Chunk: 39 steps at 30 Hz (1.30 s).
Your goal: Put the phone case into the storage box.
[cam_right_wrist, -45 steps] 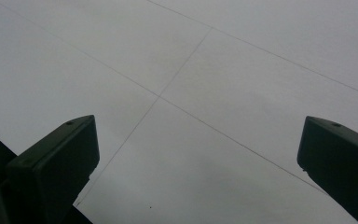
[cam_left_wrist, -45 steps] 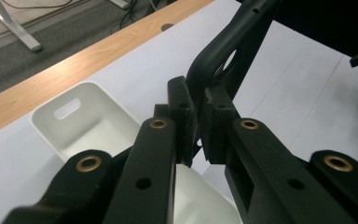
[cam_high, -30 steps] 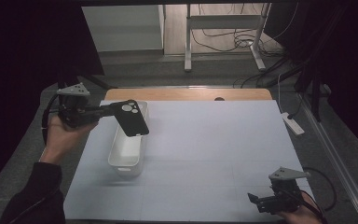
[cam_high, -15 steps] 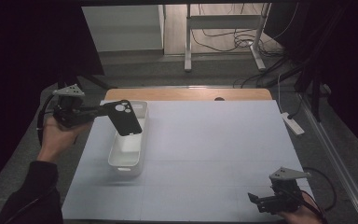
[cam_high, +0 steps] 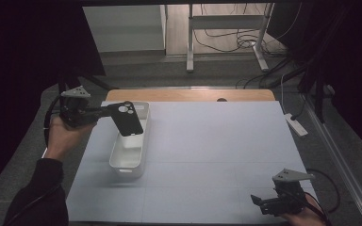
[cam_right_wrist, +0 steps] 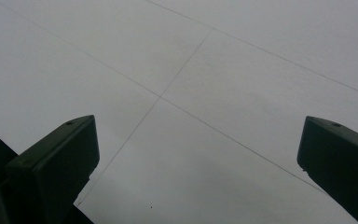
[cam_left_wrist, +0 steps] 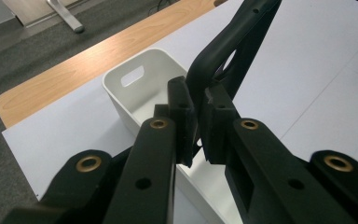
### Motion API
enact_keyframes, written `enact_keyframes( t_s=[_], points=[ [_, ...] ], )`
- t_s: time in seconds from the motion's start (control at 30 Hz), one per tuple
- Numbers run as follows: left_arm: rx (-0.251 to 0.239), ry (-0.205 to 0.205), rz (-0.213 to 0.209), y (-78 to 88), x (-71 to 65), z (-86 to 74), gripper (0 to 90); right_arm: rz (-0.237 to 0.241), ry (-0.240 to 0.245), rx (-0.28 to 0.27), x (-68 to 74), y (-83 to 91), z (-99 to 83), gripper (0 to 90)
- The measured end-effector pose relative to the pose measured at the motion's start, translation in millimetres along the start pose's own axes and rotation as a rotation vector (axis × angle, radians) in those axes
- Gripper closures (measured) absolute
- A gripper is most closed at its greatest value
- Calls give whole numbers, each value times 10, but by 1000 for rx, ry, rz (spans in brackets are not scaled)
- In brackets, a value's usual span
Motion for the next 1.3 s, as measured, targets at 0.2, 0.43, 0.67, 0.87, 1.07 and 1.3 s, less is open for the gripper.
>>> enact_keyframes(
  t_s=[0.2,0.43,0.67,0.87,1.07,1.3],
  points=[
    [-4,5,-3,-57,48,-4,837,1,0,2,1,-1,-1,0],
    [1,16,-1,-154,113,-20,837,3,0,4,2,-1,-2,0],
    [5,19,8,-236,177,-19,837,6,3,7,3,-4,-3,0],
    [14,15,13,-321,217,-13,837,7,3,7,5,-5,-4,0],
    [20,20,19,-434,271,-6,836,11,3,8,10,-3,-6,0],
    [31,15,24,-524,310,2,837,12,5,5,12,0,-4,0]
  ],
)
Point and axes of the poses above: each handheld gripper's, and its own axes: y roughly backward along the jaws, z roughly out of its top, x roughly to its left, the point moved 7 cm from there along -y, roughly forward along the jaws, and after that the axes turned 8 degrees about -x, right-handed, at the moved point
